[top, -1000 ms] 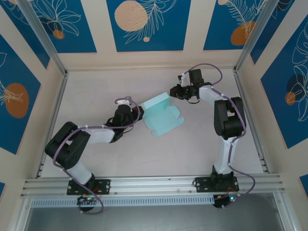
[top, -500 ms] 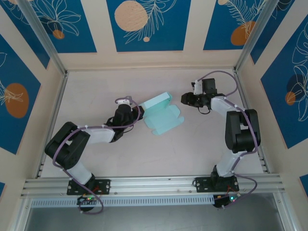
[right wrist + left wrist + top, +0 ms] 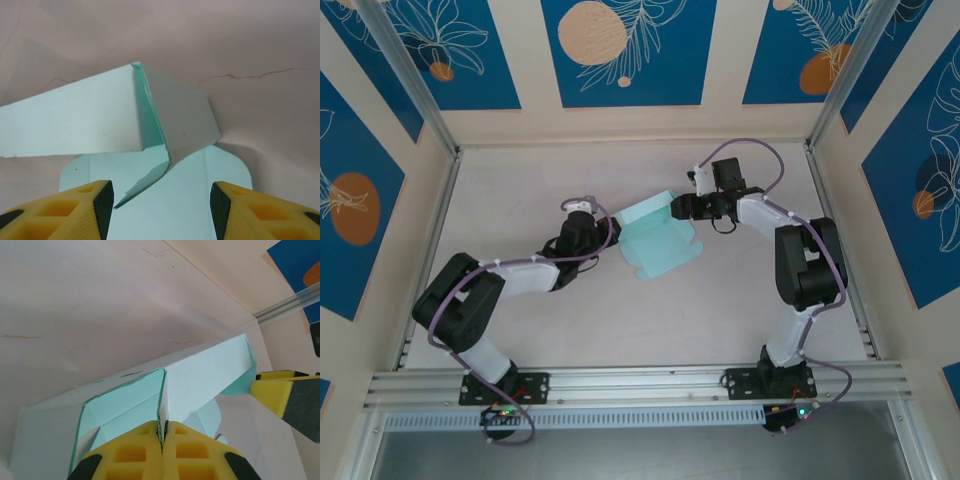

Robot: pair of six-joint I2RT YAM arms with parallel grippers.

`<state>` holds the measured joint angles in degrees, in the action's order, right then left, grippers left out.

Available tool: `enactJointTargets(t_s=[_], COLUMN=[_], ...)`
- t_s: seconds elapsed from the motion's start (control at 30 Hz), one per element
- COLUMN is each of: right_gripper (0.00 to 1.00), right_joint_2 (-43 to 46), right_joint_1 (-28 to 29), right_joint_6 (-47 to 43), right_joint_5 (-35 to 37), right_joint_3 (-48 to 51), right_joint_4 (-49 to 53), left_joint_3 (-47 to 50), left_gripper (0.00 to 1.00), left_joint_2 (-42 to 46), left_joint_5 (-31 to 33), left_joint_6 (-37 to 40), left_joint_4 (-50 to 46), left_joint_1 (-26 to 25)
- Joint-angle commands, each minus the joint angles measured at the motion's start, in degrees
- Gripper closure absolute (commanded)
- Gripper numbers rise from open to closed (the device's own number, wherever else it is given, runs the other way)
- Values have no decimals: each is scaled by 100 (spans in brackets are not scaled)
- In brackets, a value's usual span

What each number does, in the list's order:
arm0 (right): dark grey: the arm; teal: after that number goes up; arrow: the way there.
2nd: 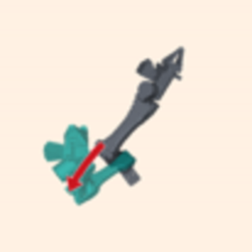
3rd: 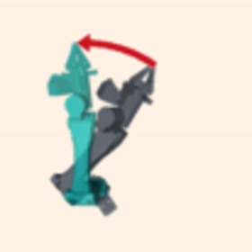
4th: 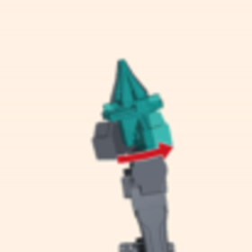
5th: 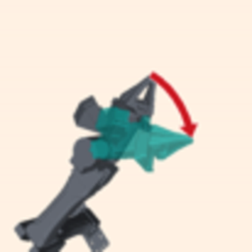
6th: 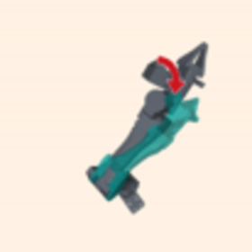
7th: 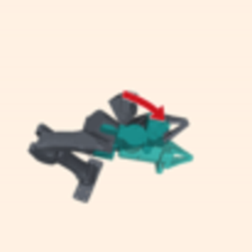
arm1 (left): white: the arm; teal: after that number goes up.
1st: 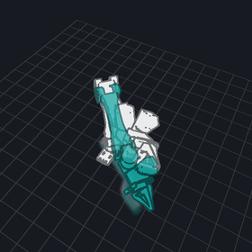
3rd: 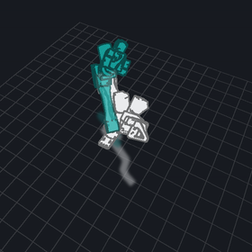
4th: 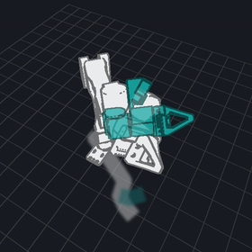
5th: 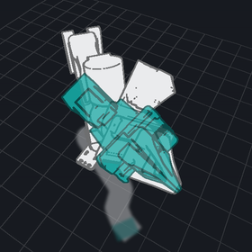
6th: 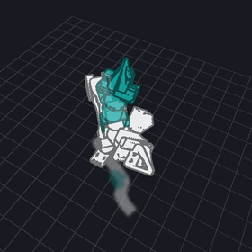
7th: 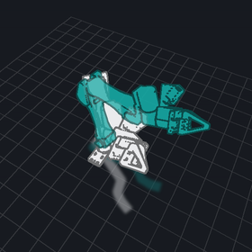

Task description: Fold the paper box

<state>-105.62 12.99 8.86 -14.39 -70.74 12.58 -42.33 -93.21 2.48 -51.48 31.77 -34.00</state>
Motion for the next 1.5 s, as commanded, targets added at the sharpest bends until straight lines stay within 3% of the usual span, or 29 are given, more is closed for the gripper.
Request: enactJointTargets(t_s=[0.0, 0.13, 0.3, 0.4, 0.6, 0.8, 1.27, 1.47], right_gripper=[47, 48, 36, 35, 51, 49, 45, 45], right_joint_2=[-185, -165, 215, 463, 542, 266, -1039, -1571], right_joint_1=[-15, -4, 31, 28, -400, -331, -86, -94], right_joint_6=[-127, -118, -35, 23, 888, 986, 615, 177], right_joint_5=[33, -235, -713, -596, -205, -52, 261, 43], right_joint_3=[-272, -268, -48, 32, 251, 388, -1143, -2062], right_joint_4=[195, 152, -94, -192, -449, -601, 62, 604], left_joint_3=[-230, -527, -711, -815, -1121, -1364, -2110, -2577], left_gripper=[100, 100, 100, 100, 100, 100, 100, 100], left_joint_2=[-141, -234, -354, -494, -638, -780, -1417, -1615], left_joint_5=[-157, -266, -255, -330, -479, -702, -1322, -1500], left_joint_6=[184, 255, 396, 430, 580, 639, 652, 838], left_joint_4=[-492, -803, -962, -986, -1232, -1439, -2024, -2497], left_joint_1=[128, 257, 313, 362, 547, 665, 1017, 1105])
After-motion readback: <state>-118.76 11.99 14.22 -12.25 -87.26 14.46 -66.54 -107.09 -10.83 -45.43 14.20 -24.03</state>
